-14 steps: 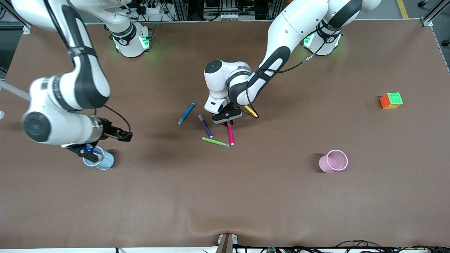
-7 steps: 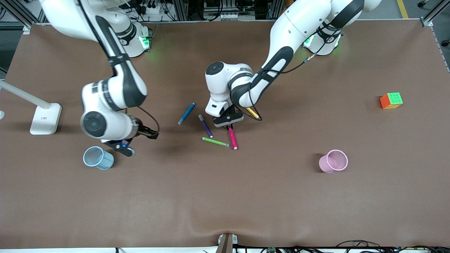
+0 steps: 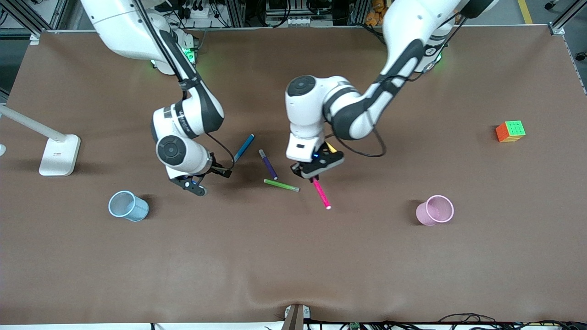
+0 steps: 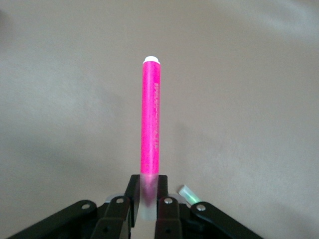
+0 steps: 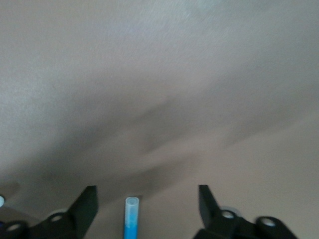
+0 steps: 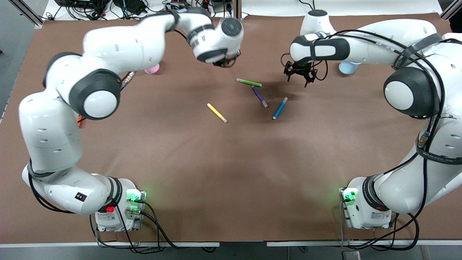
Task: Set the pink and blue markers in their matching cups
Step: 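Carry the pink marker to the pink cup while the right gripper grasps blue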
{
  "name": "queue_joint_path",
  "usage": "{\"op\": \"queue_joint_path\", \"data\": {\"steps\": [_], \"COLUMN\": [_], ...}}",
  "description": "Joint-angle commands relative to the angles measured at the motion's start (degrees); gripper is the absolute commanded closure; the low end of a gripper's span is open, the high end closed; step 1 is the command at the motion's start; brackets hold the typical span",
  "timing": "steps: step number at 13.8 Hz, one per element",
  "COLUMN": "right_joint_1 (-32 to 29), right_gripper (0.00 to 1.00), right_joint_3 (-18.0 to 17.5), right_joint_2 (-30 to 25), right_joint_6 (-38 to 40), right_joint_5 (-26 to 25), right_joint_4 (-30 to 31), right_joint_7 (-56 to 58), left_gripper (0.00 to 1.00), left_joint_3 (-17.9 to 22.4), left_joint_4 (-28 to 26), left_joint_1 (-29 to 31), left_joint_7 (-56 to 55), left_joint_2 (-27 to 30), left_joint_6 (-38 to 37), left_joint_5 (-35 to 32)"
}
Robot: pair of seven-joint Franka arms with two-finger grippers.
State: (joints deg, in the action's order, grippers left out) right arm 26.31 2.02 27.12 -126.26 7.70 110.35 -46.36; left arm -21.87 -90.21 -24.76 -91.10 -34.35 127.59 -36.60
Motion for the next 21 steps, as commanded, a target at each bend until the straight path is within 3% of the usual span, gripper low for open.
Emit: {"op": "queue_joint_path", "data": {"steps": [1, 5, 9, 17, 20, 21], "right_joint_1": [2.51, 4.10, 5.06, 6.64, 6.91, 6.91], "right_gripper": [0.21, 0.23, 0.39, 0.53, 0.70, 0.70], "right_joint_3": [0.44, 0.44, 0.44, 0.27, 0.27, 0.36], "right_joint_2": [1.70, 2.85, 2.67, 2.59, 2.32, 2.32], "right_joint_6": [-2.85, -3.82, -6.54, -6.90, -7.68, -8.30], "right_joint_5": [0.47, 0.47, 0.47, 0.47, 0.56, 0.47], "right_joint_4": [0.56, 1.44, 3.81, 4.52, 5.57, 5.84], "right_joint_7": [-3.20, -5.58, -6.63, -9.89, -9.89, -9.89], "left_gripper": [1.00, 1.00, 1.00, 1.00, 1.00, 1.00], "left_joint_3": [-0.81, -0.81, -0.81, -0.81, -0.72, -0.72], "left_joint_4": [-1.02, -1.02, -1.02, -1.37, -1.19, -0.93], "left_joint_1": [5.76, 15.51, 24.30, 35.82, 39.52, 40.14], "left_joint_7": [8.62, 23.13, 33.67, 50.90, 56.27, 57.60], "left_joint_2": [4.89, 9.56, 10.62, 9.92, 7.38, 6.59], "left_joint_6": [-2.60, -7.35, -12.00, -25.36, -25.64, -25.64], "left_joint_5": [8.71, 20.76, 31.67, 37.83, 38.62, 39.76]}}
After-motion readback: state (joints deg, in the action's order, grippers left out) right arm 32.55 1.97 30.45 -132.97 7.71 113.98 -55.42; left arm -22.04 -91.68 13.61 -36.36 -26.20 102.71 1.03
